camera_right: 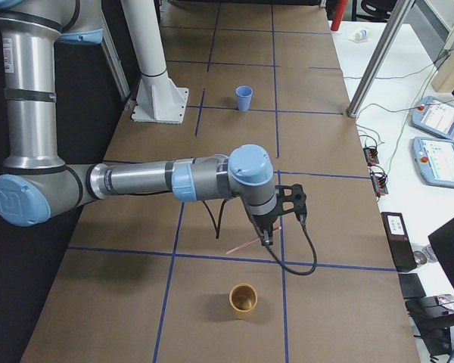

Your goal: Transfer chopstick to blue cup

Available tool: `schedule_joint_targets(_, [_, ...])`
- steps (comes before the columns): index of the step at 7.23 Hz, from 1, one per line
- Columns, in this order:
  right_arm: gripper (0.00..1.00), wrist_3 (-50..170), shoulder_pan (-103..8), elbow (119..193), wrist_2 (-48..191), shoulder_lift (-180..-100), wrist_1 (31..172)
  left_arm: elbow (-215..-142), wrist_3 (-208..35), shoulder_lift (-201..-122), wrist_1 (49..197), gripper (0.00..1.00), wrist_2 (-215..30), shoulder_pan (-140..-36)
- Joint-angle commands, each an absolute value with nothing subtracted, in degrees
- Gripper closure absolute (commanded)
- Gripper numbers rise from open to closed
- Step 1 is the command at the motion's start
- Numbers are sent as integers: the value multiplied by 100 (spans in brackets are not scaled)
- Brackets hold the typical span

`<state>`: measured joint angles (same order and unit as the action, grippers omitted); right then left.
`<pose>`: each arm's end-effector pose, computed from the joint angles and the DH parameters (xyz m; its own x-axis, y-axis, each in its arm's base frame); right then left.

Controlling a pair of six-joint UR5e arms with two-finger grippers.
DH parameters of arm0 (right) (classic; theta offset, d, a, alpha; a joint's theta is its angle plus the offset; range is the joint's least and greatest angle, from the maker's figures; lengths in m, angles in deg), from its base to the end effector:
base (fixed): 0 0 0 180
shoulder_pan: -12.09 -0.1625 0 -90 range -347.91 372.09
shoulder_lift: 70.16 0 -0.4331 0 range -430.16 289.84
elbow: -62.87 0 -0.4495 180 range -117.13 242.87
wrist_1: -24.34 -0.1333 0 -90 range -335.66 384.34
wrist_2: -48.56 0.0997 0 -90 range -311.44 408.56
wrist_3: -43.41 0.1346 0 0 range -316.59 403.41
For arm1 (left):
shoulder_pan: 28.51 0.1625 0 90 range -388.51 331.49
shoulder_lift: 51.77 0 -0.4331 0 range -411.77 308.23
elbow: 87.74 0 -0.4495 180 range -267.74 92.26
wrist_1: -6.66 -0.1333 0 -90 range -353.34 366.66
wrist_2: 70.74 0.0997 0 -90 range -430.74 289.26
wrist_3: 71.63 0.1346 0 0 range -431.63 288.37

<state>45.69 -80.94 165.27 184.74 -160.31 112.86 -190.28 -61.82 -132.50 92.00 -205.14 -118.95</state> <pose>0.0656 -0.5544 0.5671 0.6979 -0.0957 0.7098 -0.0792 0.9746 0.2093 -0.0428 -0.4760 0.6629 0.7052 0.1482 -0.6934 -0.1141 0.9889 0.0953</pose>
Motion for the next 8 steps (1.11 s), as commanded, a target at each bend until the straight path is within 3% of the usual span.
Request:
schedule_joint_targets(1, [100, 6028, -6891, 16781, 18619, -15292, 11467, -19040, -6187, -13237, 9200, 0, -20513, -11895])
schedule_joint_targets(4, [100, 8690, -5475, 17465, 18409, -14096, 12152, -19040, -6205, -13236, 9200, 0, -20539, -11895])
schedule_joint_targets(8, [100, 12593, -3673, 17388, 17085, -11967, 13068, -19092, -6222, -13245, 9218, 0, -20548, -11895])
